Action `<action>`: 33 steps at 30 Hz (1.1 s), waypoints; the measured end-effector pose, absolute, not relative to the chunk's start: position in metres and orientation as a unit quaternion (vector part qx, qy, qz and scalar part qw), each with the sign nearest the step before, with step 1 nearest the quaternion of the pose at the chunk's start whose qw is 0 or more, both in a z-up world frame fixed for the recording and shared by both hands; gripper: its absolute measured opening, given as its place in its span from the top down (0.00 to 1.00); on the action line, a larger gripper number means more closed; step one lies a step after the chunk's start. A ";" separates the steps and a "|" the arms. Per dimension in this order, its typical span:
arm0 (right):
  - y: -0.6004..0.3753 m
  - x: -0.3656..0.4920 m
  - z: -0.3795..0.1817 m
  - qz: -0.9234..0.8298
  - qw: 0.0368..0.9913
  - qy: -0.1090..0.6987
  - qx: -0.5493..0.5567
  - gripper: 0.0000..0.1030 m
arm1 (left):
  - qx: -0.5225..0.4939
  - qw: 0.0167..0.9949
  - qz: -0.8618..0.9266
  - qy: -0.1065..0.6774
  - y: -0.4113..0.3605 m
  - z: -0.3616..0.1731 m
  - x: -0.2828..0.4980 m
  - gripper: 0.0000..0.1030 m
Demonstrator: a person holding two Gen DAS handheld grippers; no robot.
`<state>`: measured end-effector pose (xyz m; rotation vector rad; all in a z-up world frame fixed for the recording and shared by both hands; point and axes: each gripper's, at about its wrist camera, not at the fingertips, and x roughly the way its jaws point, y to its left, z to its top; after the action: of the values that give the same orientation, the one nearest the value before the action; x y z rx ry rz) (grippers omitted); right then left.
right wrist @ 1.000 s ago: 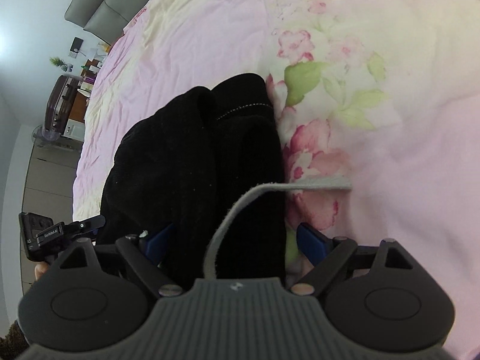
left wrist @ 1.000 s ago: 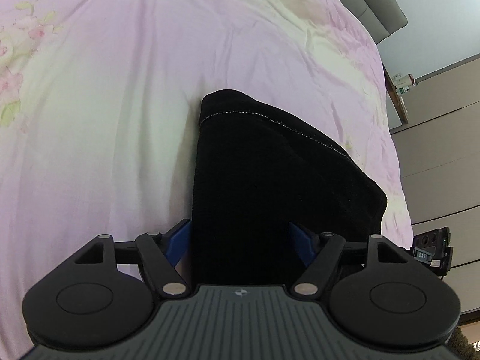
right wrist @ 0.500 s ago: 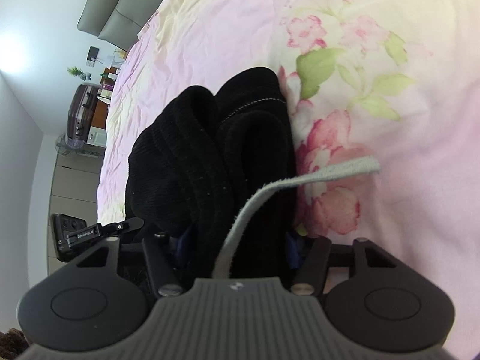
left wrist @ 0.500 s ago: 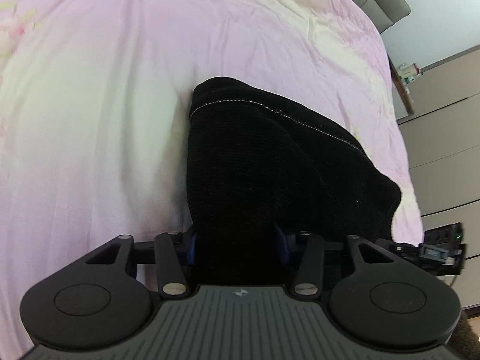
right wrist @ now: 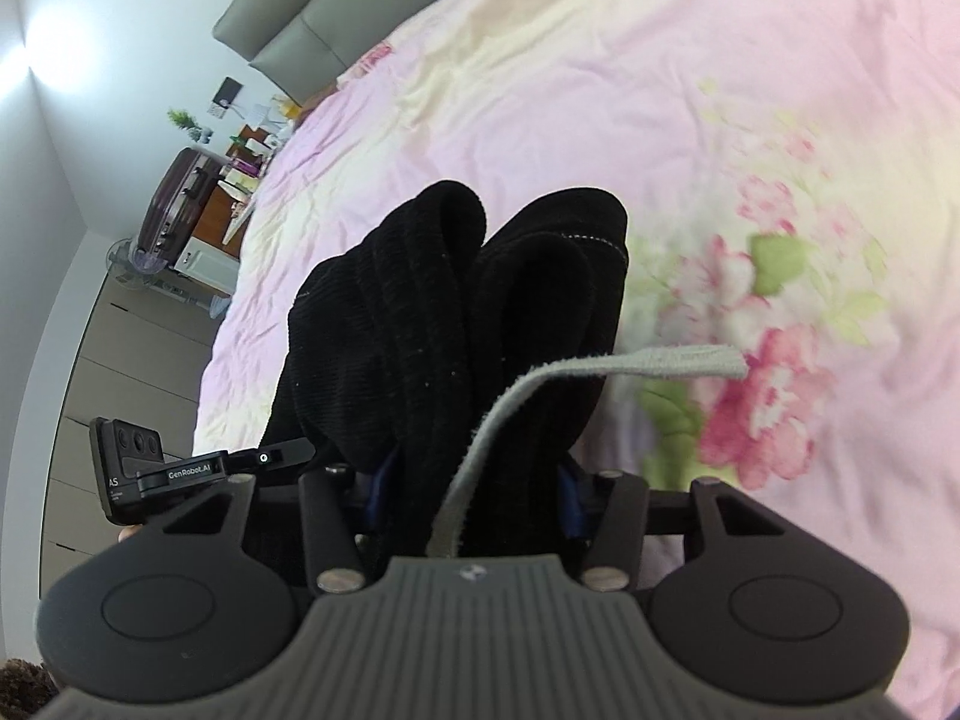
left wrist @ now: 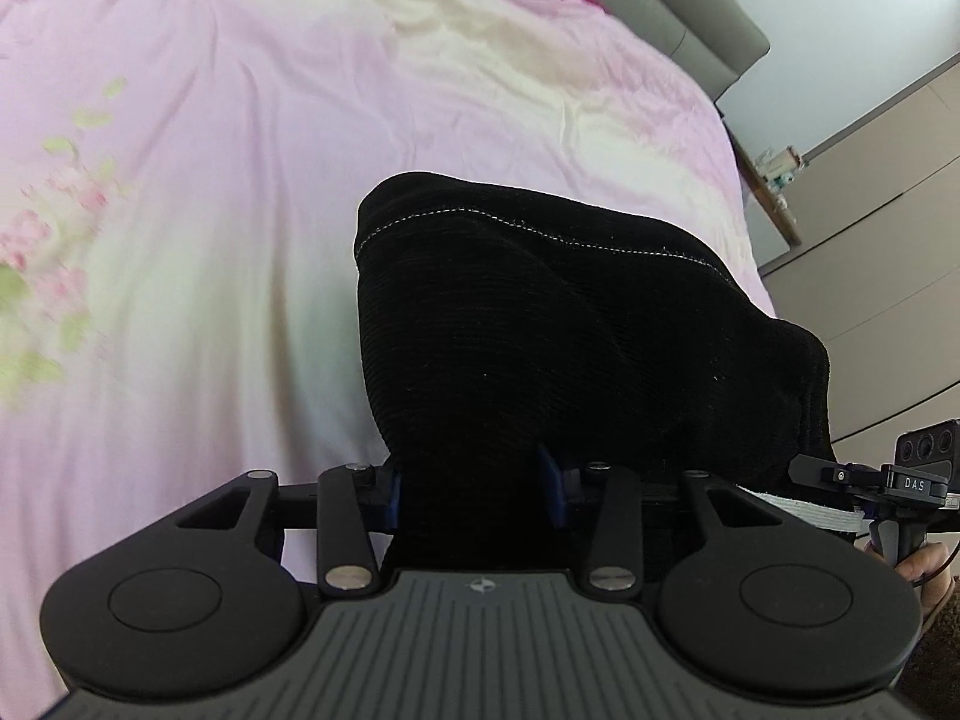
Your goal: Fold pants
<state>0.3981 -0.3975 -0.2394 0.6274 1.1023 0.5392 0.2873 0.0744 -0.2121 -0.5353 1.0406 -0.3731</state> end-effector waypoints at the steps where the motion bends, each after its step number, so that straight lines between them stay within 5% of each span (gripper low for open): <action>1: -0.391 0.398 -0.233 0.254 0.774 0.505 0.286 0.54 | -0.250 0.821 -0.172 0.484 0.084 -0.206 0.287 0.55; 16: -0.178 0.477 -0.235 0.331 0.741 0.481 0.330 0.54 | -0.190 0.859 -0.081 0.469 0.274 -0.144 0.334 0.55; 33: -0.043 0.550 -0.342 0.305 0.699 0.531 0.370 0.51 | -0.218 0.834 -0.068 0.502 0.380 -0.246 0.376 0.51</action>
<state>0.5496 -0.0432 -0.3424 0.8246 1.1830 0.6802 0.3759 0.3800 -0.2458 -0.4617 1.0645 -0.1449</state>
